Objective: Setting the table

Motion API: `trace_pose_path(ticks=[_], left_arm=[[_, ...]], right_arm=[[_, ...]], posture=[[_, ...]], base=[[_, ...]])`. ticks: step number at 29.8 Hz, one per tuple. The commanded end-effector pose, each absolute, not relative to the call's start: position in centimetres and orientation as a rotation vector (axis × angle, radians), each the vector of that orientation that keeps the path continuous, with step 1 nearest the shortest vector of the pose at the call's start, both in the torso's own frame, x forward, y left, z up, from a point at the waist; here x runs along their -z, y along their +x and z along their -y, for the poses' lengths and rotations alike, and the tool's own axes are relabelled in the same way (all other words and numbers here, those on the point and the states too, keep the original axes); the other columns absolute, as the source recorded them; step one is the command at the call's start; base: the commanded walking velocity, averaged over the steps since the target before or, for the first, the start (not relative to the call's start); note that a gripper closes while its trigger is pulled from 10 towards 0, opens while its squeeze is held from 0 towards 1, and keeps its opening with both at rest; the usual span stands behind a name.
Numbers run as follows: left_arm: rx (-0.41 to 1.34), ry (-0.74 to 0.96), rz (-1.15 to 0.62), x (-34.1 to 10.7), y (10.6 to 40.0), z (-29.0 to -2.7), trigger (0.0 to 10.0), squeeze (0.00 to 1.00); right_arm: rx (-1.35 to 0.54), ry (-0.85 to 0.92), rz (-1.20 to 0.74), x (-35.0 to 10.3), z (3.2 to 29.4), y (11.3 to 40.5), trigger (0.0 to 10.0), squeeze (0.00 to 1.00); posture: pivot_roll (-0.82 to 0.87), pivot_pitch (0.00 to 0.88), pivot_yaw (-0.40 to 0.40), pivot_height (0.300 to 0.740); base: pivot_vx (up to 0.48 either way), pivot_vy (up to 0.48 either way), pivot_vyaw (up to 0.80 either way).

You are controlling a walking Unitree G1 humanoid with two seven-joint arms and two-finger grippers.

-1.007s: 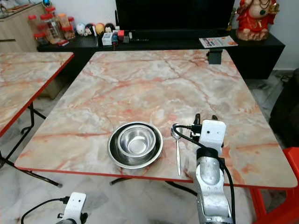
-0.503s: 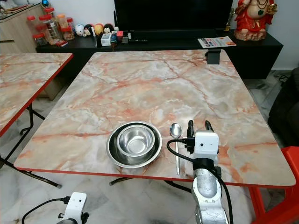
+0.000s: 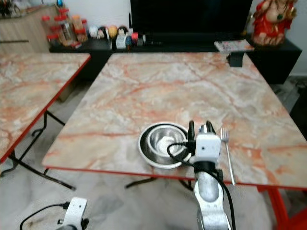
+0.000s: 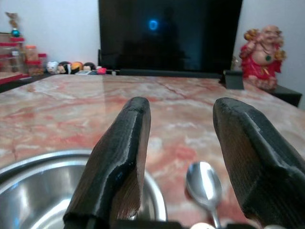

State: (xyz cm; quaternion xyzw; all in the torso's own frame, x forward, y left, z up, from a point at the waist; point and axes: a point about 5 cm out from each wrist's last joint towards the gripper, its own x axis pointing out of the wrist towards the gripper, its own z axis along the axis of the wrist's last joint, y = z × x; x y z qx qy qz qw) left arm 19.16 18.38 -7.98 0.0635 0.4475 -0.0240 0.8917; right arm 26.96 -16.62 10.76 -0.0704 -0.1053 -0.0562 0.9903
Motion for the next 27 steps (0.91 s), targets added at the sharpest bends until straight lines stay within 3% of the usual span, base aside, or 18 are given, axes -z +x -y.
trace_pose_path(ticks=[1,27], left_arm=[[0.052,0.136,-0.944,8.13,18.83,-18.68,10.0,0.0],[0.04,0.13,-0.95,8.19,18.65,-18.89,10.0,0.0]], right_arm=[[0.122,-0.144,0.222,-10.93,16.68,26.94,10.0,0.0],[0.137,-0.149,0.253,-11.31,16.54,26.6,10.0,0.0]], posture=[[-0.14,0.0,0.063,0.74],[-0.13,0.0,0.061,0.74]], base=[[0.0,0.48,0.0],[0.0,0.48,0.0]])
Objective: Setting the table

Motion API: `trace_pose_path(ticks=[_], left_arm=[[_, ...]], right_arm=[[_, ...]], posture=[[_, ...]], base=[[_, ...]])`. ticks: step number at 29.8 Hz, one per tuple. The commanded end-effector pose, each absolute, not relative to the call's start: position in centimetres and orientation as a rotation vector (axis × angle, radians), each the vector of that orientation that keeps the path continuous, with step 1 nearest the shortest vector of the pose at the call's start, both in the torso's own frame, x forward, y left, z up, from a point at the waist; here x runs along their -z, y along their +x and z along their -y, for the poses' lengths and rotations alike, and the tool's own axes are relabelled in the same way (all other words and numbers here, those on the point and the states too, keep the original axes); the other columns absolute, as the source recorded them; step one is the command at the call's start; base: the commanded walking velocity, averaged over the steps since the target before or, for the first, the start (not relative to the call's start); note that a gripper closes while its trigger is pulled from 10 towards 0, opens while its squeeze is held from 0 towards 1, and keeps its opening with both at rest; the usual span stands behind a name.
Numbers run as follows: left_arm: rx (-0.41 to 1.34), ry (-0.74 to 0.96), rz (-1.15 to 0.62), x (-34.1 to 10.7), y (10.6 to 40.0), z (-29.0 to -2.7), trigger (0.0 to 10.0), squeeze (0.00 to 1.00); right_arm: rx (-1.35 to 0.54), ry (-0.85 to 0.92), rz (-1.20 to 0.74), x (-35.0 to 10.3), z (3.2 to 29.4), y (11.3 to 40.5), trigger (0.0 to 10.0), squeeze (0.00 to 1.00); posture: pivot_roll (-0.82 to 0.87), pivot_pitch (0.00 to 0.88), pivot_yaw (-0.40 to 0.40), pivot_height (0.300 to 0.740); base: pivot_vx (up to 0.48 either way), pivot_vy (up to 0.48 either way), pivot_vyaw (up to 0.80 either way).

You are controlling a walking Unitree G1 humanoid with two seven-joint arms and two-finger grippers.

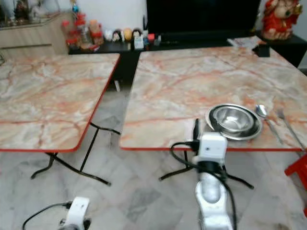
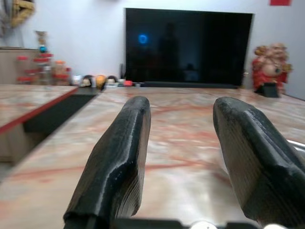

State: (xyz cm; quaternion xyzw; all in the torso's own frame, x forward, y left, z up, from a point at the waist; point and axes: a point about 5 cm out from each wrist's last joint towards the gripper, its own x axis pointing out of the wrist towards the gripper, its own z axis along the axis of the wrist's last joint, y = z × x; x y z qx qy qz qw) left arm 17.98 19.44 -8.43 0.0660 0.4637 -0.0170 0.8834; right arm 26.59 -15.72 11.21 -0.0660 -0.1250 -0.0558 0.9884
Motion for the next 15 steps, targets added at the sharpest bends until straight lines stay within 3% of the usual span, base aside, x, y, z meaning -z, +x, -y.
trace_pose_path(ticks=[1,8,15], left_arm=[[0.039,0.128,-0.95,8.2,18.6,-18.9,10.0,0.0],[0.037,0.127,-0.949,8.2,18.7,-18.7,10.0,0.0],[0.04,0.137,-0.955,8.3,18.5,-18.7,10.0,0.0]], right_arm=[[0.14,-0.153,0.244,-11.1,16.7,26.6,10.0,0.0],[0.152,-0.165,0.2,-10.0,17.3,26.2,10.0,0.0],[0.165,-0.165,0.053,-6.6,18.5,25.4,10.0,0.0]], posture=[[-0.13,0.0,0.061,0.74],[-0.13,0.0,0.057,0.74],[-0.12,0.0,0.054,0.74]], base=[[0.0,0.48,0.0],[0.0,0.426,0.0],[0.0,0.0,0.0]])
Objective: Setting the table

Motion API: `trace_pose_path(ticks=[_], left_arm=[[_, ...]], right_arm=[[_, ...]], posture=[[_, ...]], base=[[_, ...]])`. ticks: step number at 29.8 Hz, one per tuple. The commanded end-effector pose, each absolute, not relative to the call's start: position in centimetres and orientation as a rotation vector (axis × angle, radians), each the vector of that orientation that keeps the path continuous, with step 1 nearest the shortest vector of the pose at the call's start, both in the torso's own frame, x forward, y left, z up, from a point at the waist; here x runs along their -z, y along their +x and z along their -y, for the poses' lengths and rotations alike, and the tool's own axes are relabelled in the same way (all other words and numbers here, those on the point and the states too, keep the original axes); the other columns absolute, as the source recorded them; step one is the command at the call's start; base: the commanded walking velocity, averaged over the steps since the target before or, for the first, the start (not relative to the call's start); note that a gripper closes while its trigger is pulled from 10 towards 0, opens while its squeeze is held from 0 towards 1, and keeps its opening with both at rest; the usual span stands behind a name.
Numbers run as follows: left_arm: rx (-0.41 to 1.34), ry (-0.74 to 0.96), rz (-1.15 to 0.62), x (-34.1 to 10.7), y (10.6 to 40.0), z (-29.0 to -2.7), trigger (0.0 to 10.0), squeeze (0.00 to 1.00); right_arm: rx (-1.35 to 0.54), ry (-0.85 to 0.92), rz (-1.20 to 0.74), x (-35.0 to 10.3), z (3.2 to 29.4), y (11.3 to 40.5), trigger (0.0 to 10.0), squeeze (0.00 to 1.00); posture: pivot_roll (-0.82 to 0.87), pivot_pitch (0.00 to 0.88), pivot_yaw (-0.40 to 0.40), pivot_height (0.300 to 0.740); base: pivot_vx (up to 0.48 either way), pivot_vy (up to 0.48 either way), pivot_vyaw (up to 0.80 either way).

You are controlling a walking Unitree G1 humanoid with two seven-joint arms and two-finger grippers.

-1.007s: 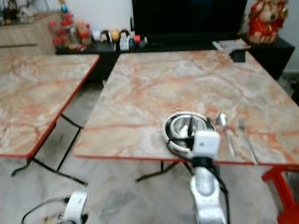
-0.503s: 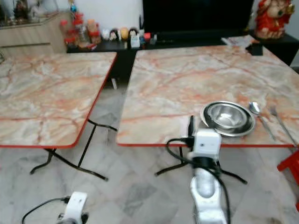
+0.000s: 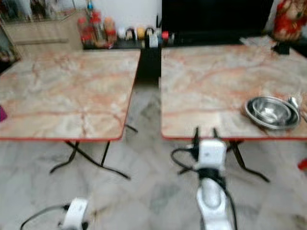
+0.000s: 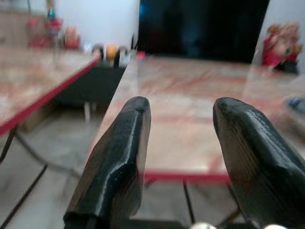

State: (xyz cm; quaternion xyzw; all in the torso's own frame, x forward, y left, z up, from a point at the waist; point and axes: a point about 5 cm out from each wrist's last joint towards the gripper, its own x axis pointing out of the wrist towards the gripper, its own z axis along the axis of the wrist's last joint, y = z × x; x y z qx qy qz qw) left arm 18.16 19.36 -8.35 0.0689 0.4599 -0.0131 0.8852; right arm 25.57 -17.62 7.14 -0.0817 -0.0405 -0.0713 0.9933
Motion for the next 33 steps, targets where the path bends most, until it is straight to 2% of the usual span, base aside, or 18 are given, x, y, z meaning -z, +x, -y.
trace_pose_path(ticks=[1,8,13,19,23,29,33], left_arm=[[0.038,0.136,-0.956,8.3,18.5,-18.7,10.0,0.0],[0.031,0.135,-0.956,8.3,18.5,-18.7,10.0,0.0],[0.039,0.141,-0.959,8.4,18.5,-18.5,10.0,0.0],[0.048,0.153,-0.954,8.2,18.9,-18.5,10.0,0.0],[0.041,0.161,-0.952,8.0,19.1,-18.8,10.0,0.0],[0.024,0.153,-0.946,7.9,19.2,-19.0,10.0,0.0],[0.022,0.156,-0.946,8.0,19.1,-19.1,10.0,0.0]], right_arm=[[0.179,-0.15,0.007,-5.7,18.9,25.1,10.0,0.0],[0.267,-0.017,-0.175,-1.9,20.7,24.2,10.0,0.0],[0.266,-0.018,-0.289,0.4,21.1,23.4,10.0,0.0],[0.213,0.007,-0.517,3.8,20.8,22.6,10.0,0.0],[0.171,-0.006,-0.684,5.9,20.2,20.9,10.0,0.0],[0.16,0.001,-0.829,7.8,19.3,18.8,10.0,0.0],[0.164,0.026,-0.842,8.0,18.8,18.6,10.0,0.0]], posture=[[-0.12,0.0,0.053,0.74],[-0.12,0.0,0.047,0.74],[-0.12,0.0,0.056,0.74],[-0.13,0.0,0.076,0.74],[-0.12,0.0,0.076,0.74],[-0.11,0.0,0.072,0.74],[-0.09,0.0,0.067,0.74]], base=[[0.0,0.0,0.0],[0.0,0.0,0.0],[0.0,0.0,0.0],[0.0,0.0,0.0],[0.0,0.0,0.0],[0.0,0.0,0.0],[0.0,0.0,0.0]])
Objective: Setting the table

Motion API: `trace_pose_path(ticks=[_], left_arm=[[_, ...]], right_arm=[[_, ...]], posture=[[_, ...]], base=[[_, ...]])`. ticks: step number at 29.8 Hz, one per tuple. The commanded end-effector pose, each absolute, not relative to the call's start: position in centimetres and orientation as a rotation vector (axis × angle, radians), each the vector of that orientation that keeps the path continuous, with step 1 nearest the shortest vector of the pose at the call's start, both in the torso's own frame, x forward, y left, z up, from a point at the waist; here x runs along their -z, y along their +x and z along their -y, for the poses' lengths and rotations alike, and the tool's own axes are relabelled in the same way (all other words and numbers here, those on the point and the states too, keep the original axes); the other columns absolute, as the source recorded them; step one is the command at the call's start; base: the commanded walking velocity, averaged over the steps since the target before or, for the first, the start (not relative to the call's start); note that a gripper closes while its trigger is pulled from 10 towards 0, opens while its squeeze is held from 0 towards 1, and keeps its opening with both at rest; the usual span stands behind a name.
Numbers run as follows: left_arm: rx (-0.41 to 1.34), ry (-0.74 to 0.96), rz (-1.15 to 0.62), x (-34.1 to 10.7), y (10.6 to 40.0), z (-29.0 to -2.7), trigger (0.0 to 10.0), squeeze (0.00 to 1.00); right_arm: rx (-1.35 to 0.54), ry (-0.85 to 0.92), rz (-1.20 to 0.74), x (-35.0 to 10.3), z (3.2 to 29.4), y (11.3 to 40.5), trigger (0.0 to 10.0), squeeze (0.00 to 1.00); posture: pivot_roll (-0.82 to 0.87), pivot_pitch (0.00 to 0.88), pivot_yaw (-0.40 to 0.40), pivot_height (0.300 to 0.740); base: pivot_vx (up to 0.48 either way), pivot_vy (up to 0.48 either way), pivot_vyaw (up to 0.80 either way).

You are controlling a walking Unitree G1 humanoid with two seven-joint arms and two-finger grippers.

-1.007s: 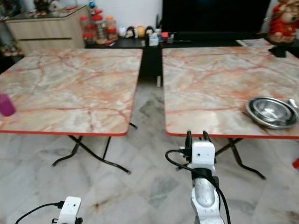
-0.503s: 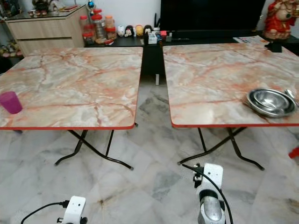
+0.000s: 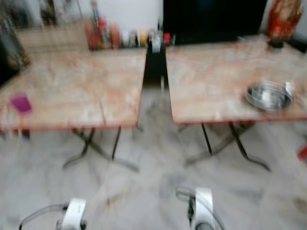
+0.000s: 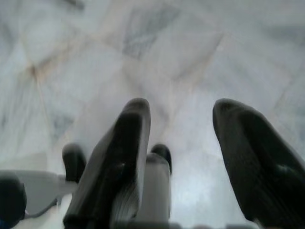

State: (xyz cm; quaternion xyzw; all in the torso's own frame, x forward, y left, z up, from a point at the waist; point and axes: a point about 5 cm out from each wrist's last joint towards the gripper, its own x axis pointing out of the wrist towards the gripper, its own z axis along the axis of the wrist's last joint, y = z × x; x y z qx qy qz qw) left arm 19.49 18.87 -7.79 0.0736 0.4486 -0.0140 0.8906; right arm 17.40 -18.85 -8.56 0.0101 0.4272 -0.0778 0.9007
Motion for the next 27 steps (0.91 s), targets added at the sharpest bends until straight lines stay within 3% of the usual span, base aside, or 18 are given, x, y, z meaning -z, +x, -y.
trace_pose_path(ticks=[1,7,27], left_arm=[[0.021,0.157,-0.947,8.0,19.0,-19.1,10.0,0.0],[0.028,0.174,-0.954,8.1,18.8,-19.2,10.0,0.0],[0.025,0.173,-0.949,8.0,19.1,-19.1,10.0,0.0]], right_arm=[[0.161,0.029,-0.842,8.0,18.6,18.5,10.0,0.0],[0.177,0.041,-0.865,8.4,18.8,17.8,10.0,0.0],[0.173,0.045,-0.87,8.4,18.9,17.8,10.0,0.0]], posture=[[-0.09,0.0,0.068,0.74],[-0.1,0.0,0.07,0.74],[-0.09,0.0,0.061,0.74]], base=[[0.0,0.0,0.0],[0.129,0.0,0.0],[0.4,0.0,0.0]])
